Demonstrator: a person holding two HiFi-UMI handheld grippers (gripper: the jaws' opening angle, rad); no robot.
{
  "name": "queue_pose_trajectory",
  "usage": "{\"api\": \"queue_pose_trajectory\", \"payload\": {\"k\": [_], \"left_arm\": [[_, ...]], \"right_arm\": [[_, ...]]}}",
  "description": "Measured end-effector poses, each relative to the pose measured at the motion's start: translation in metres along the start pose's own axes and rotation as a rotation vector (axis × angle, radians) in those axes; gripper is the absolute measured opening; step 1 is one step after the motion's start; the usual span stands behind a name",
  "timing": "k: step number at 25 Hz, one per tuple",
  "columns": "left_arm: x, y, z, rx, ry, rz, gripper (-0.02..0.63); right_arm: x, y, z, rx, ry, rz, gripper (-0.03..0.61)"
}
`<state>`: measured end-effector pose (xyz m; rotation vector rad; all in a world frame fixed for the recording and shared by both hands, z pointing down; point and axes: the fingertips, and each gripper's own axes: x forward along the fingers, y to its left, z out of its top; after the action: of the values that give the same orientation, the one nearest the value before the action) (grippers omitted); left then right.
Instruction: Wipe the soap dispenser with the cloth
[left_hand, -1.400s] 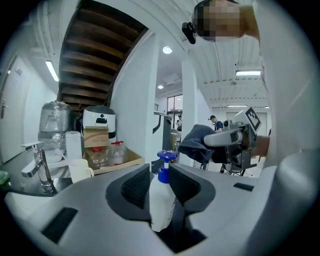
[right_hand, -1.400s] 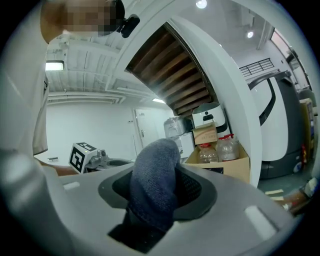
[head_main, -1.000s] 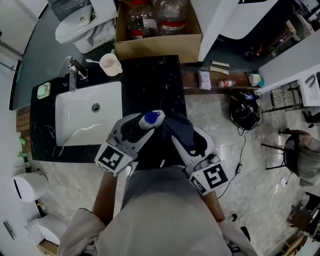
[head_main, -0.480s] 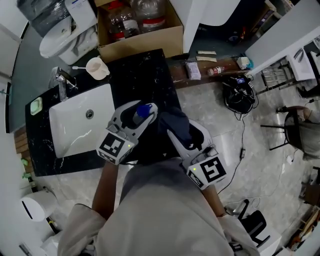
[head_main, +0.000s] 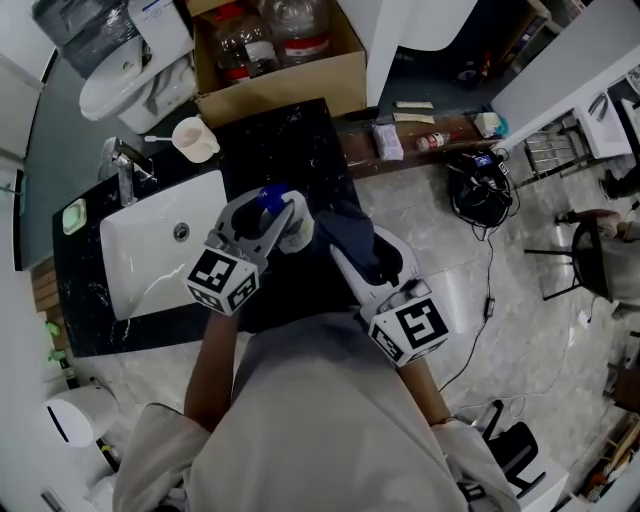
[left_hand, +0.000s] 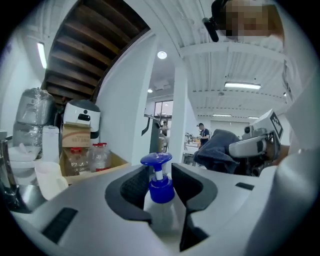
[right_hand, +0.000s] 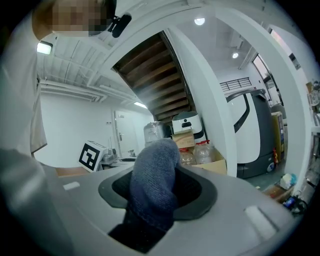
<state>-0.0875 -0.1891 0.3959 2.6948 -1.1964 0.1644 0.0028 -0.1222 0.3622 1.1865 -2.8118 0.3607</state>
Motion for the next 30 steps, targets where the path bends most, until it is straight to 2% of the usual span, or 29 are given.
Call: {"api": "queue_pose_trajectory", "payload": {"k": [4,12,30], "left_arm": [[0.002,0.01,0.002,-0.041,-0.018,0.022,0.138],[-0.002,0.027,0.0,-0.093,-0.045,0.072,0.138],[-0.02,0.043,-0.01,-0.122,-0.049,0.047,0.138]], "right_arm": [[0.022,0.005,-0.007,-0.018,0.018,0.027,0.178],[0.08,0.02,-0.036,-0.102,0.132,0.051,0.178],[0.091,0.018,-0.085,-0.092,0.275,0.018,0.176]]}}
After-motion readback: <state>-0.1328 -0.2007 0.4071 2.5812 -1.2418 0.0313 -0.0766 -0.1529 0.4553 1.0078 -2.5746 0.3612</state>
